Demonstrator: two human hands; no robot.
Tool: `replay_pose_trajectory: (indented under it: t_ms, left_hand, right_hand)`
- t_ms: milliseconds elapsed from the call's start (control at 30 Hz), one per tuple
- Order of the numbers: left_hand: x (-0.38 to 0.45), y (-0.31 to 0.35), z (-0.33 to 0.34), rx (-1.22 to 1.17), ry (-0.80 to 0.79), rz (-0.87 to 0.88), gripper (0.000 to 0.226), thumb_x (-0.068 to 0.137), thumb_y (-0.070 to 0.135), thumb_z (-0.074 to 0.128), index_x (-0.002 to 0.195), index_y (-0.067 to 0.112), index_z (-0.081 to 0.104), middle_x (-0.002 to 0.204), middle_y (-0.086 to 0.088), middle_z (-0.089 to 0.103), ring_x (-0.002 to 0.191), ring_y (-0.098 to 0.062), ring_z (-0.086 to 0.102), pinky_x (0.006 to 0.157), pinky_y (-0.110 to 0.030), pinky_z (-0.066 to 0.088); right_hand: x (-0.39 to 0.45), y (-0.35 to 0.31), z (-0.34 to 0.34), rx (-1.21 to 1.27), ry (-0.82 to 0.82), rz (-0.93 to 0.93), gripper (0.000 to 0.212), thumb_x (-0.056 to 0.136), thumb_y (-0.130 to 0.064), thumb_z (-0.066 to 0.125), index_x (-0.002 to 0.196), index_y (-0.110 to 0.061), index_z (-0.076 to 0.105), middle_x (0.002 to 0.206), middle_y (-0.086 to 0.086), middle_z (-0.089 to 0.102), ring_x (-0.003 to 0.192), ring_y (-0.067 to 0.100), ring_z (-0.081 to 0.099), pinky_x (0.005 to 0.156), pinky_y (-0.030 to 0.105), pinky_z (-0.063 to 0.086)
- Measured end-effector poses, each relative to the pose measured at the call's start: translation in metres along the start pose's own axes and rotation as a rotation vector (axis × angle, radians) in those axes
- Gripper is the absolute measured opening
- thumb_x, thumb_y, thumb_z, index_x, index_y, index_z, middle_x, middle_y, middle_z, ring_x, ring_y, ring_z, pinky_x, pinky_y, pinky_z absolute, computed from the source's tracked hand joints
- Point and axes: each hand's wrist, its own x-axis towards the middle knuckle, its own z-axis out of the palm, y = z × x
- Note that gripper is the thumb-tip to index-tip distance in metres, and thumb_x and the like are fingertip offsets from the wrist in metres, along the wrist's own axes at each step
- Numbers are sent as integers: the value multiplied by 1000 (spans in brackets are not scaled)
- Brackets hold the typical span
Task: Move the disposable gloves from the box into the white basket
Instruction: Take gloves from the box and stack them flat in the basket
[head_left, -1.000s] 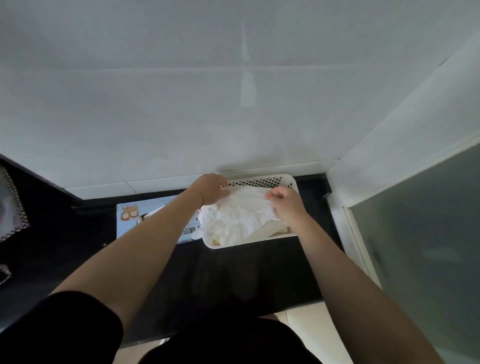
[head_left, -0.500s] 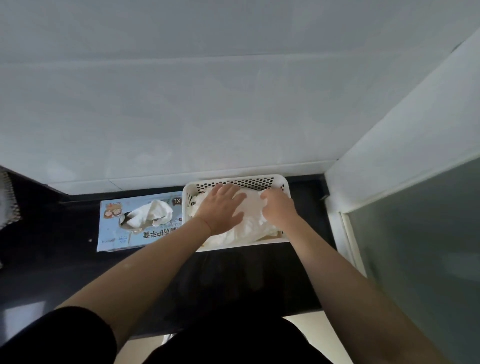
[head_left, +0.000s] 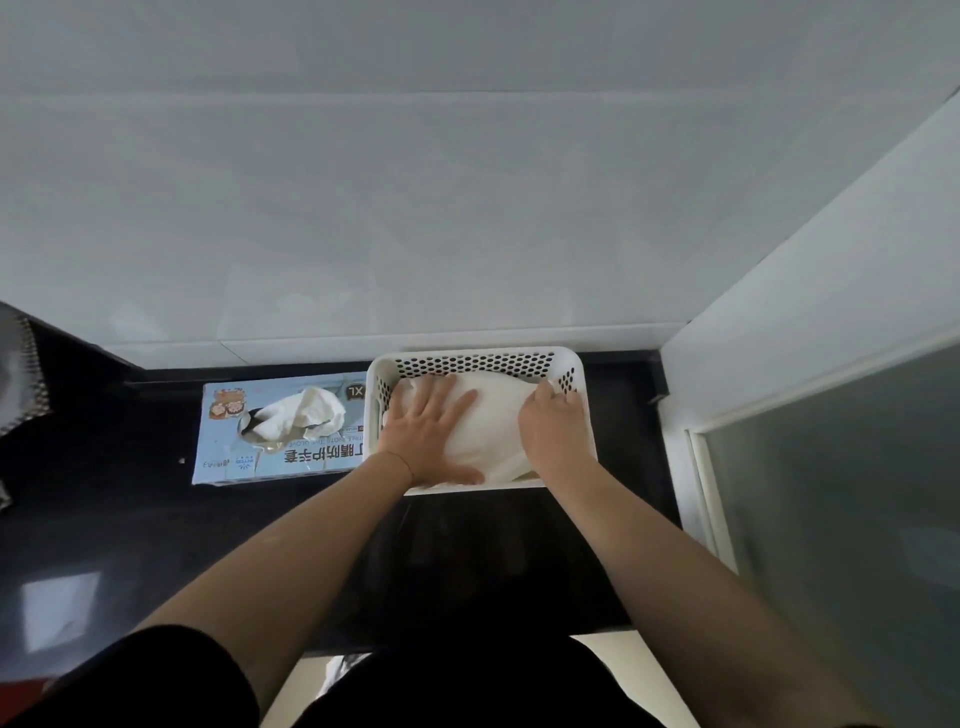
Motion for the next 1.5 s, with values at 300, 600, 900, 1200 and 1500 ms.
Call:
replay_pose_trajectory:
  t_ms: [300,600,900,1200,1500]
  left_hand:
    - [5,1,-4,17,-30,10,119,64,94,40,152,37,-17,162,1,-20,149,-29,-19,116,-62,-5]
    - [-33,-48,-37,-260,554,-28,38,90,36,53,121,15,63,145,-11,49,142,-30,34,118,-50,18]
    - [-77,-148,-48,-398,305,-379,20,89,24,56,103,23,70,106,2,68,99,-23,62,82,-33,48]
    - [-107,-182,-84,-1029,339,-292,7,89,17,59,88,17,66,85,6,64,80,-11,56,71,-24,42]
    - [-125,-216,-97,-1202,468,-353,11,94,20,57,91,13,66,86,-1,66,78,-16,59,72,-27,50]
  right_hand:
    - [3,-5,-9,17,-8,86,32,95,-14,49,124,-3,52,125,14,45,102,21,53,93,33,39]
    - [14,-64,-83,371,175,29,26,93,-16,50,117,-7,53,119,12,50,88,27,59,74,34,38]
    - [12,-155,-108,612,145,-57,13,94,-9,45,84,-10,54,89,4,53,67,23,54,68,37,46]
    - [21,-192,-139,1168,-6,-83,46,81,-34,76,120,-21,56,102,-9,50,88,6,51,63,15,36]
    - [17,-203,-175,1246,88,-32,16,93,-28,62,81,-17,61,65,-9,44,63,12,45,58,27,32]
